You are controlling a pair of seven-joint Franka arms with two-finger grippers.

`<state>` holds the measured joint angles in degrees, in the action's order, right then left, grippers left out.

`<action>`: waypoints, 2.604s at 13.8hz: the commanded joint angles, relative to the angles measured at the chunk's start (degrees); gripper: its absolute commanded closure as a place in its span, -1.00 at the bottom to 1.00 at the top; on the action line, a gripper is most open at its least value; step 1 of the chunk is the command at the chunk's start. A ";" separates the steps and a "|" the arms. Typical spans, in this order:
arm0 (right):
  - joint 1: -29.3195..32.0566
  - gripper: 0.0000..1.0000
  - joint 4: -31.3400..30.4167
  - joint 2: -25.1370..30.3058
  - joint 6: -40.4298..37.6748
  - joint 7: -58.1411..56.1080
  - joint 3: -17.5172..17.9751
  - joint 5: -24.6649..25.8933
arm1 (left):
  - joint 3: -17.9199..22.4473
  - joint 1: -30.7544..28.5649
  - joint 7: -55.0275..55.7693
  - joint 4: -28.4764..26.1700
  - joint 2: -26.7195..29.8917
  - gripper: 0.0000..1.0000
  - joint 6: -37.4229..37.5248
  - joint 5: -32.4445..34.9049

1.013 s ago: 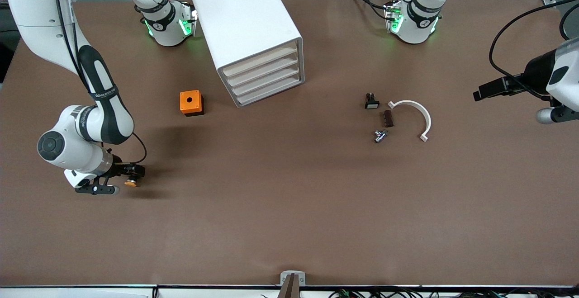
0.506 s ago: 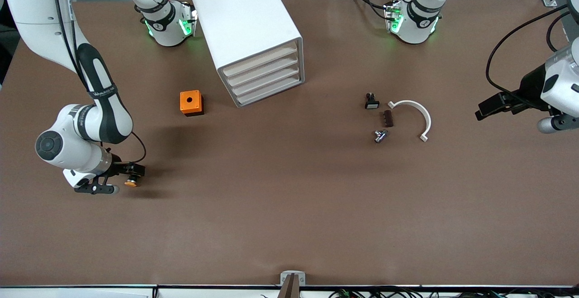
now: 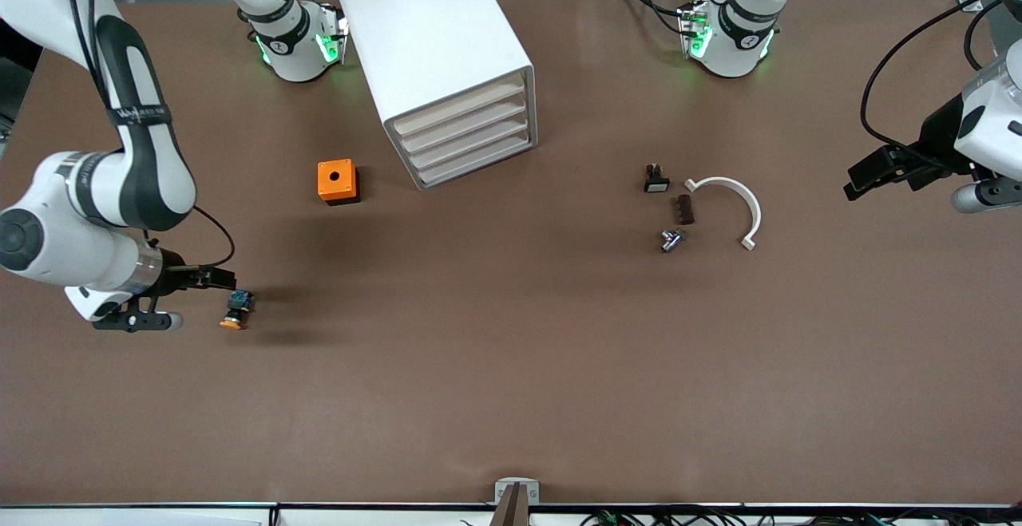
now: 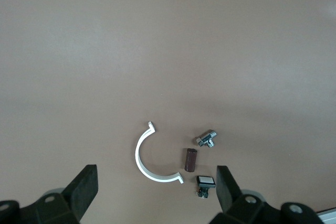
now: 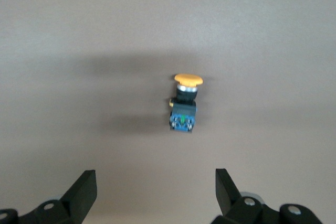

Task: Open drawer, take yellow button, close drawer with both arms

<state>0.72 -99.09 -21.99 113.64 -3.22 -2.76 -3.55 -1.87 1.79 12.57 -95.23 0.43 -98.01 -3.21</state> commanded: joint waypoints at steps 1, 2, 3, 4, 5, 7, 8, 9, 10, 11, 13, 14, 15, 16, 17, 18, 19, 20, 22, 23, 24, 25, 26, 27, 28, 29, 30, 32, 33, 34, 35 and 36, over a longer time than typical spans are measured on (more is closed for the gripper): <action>-0.46 -1.00 5.89 2.57 -11.02 3.74 -0.23 1.78 | -0.95 -0.91 -1.05 0.56 1.59 -0.99 -0.69 1.10; -0.37 -1.00 8.97 3.01 -15.69 3.84 -0.14 2.31 | -0.94 -1.00 -1.05 1.18 1.59 -0.99 -0.60 1.10; -0.46 -1.00 11.18 3.53 -19.56 4.18 -0.23 2.32 | -0.94 -1.00 -1.05 1.62 1.59 -0.99 -0.60 1.10; -0.28 -1.00 12.24 4.93 -21.60 4.28 -0.23 2.32 | -0.94 -0.91 -1.05 2.41 1.24 -0.99 -0.60 1.18; -0.28 -1.00 12.25 6.60 -22.23 4.28 -0.23 2.32 | -0.94 -0.74 -1.05 2.76 1.15 -0.99 -0.60 1.19; -0.20 -1.00 12.25 9.68 -24.69 4.36 -0.14 2.23 | -0.94 -0.56 -0.97 3.46 1.06 -0.99 -0.60 1.19; -0.20 -1.00 12.17 11.26 -25.57 4.36 -0.14 2.23 | -0.94 -0.65 -0.97 3.91 1.06 -0.99 -0.52 1.19; -0.11 -1.00 12.16 12.40 -26.53 4.36 -0.14 2.14 | -0.94 -0.74 -0.88 4.26 1.06 -0.99 -0.43 1.27; -0.11 -1.00 12.16 13.37 -26.89 4.28 -0.14 2.06 | -0.94 -0.65 -0.79 4.26 1.06 -0.99 -0.17 1.45; -0.19 -1.00 12.25 14.08 -27.16 4.10 -0.14 2.05 | -0.86 -0.65 -0.88 4.26 1.06 -0.99 -0.08 1.62; -0.11 -1.00 12.25 14.17 -27.33 3.49 -0.14 2.23 | -0.86 -0.91 -5.07 4.26 1.24 -0.99 1.67 1.54; -0.02 -1.00 12.25 14.17 -27.77 3.57 -0.23 2.23 | -0.86 -0.91 -6.84 4.26 1.15 -0.99 1.86 1.54; -0.02 -1.00 12.34 14.17 -27.86 3.57 -0.23 2.23 | -0.86 -0.91 -7.12 4.35 1.15 -0.99 1.86 1.62; -0.02 -1.00 12.43 14.17 -27.86 3.49 -0.23 2.23 | -0.86 -0.83 -7.03 4.61 1.07 -0.99 1.86 1.62; -0.02 -1.00 12.52 14.17 -27.95 3.57 -0.14 2.23 | -0.86 -0.82 -6.68 4.70 1.06 -0.99 1.86 1.54; -0.02 -1.00 12.60 14.17 -27.95 3.57 -0.14 2.23 | -0.86 -0.82 -6.42 4.70 0.98 -0.99 1.86 1.54; -0.02 -1.00 12.86 14.17 -28.04 4.09 -0.14 2.23 | -0.86 -0.82 -6.42 4.61 0.98 -0.99 1.86 1.54; -0.11 -1.00 12.87 14.17 -28.04 4.19 -0.14 2.23 | -0.86 -0.82 -6.42 4.61 0.98 -0.99 1.86 1.54; -0.02 -1.00 13.13 14.09 -27.95 4.36 -0.14 2.23 | -0.77 -0.91 -6.33 4.61 0.98 -0.99 1.86 1.54; -0.19 -1.00 13.65 14.08 -28.04 4.28 -0.14 2.32 | -0.77 -0.83 -6.33 4.61 0.98 -0.99 1.86 1.54; -0.20 -1.00 14.88 13.82 -28.04 4.19 -0.14 2.49 | -0.77 -0.82 -6.33 4.61 0.98 -0.99 1.95 1.54; -0.02 -1.00 16.11 13.56 -28.21 4.19 -0.14 2.41 | -0.86 -0.82 -6.24 4.61 0.98 -0.99 1.95 1.54; 0.07 -1.00 16.55 13.56 -28.21 4.19 -0.23 2.41 | -0.86 -0.82 -6.24 4.61 0.98 -0.99 1.95 1.54; -0.02 -1.00 16.99 13.64 -28.30 4.19 -0.23 2.41 | -0.86 -0.82 -6.24 4.61 0.98 -0.99 1.95 1.54; 0.07 -1.00 17.52 13.73 -29.00 4.19 -0.32 2.41 | -0.86 -0.82 -6.24 4.61 0.98 -0.99 1.95 1.54; 0.07 -1.00 18.57 13.73 -29.96 4.01 -0.32 2.32 | -0.86 -0.82 -6.24 4.61 0.98 -0.99 1.95 1.54; 0.24 -1.00 19.28 13.91 -31.28 3.84 -0.32 2.14 | -0.86 -0.82 -6.24 4.61 0.98 -0.99 1.95 1.54; 0.16 -1.00 19.37 14.08 -35.32 4.28 -0.32 2.06 | -0.86 -0.91 -6.24 4.61 0.98 -0.99 1.95 1.45; 0.16 -1.00 19.37 14.78 -35.77 4.28 -0.32 1.79 | -0.86 -0.91 -6.24 4.61 0.98 -0.99 1.95 1.54; 0.07 -1.00 19.11 15.83 -35.86 4.28 -0.23 1.79 | -0.86 -0.91 -6.24 4.61 0.98 -0.99 1.95 1.54; -0.02 -1.00 19.02 16.71 -35.60 4.28 -0.14 1.79 | -0.86 -0.91 -6.24 4.61 0.98 -0.99 1.95 1.54; -0.11 -1.00 18.93 17.16 -35.51 4.28 -0.14 1.70 | -0.86 -0.91 -6.24 4.61 0.98 -0.99 2.03 1.54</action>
<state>0.73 -79.96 -7.02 78.88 0.09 -3.11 -1.83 -2.08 1.56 6.69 -91.55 1.43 -97.14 -2.94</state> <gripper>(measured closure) 0.000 0.000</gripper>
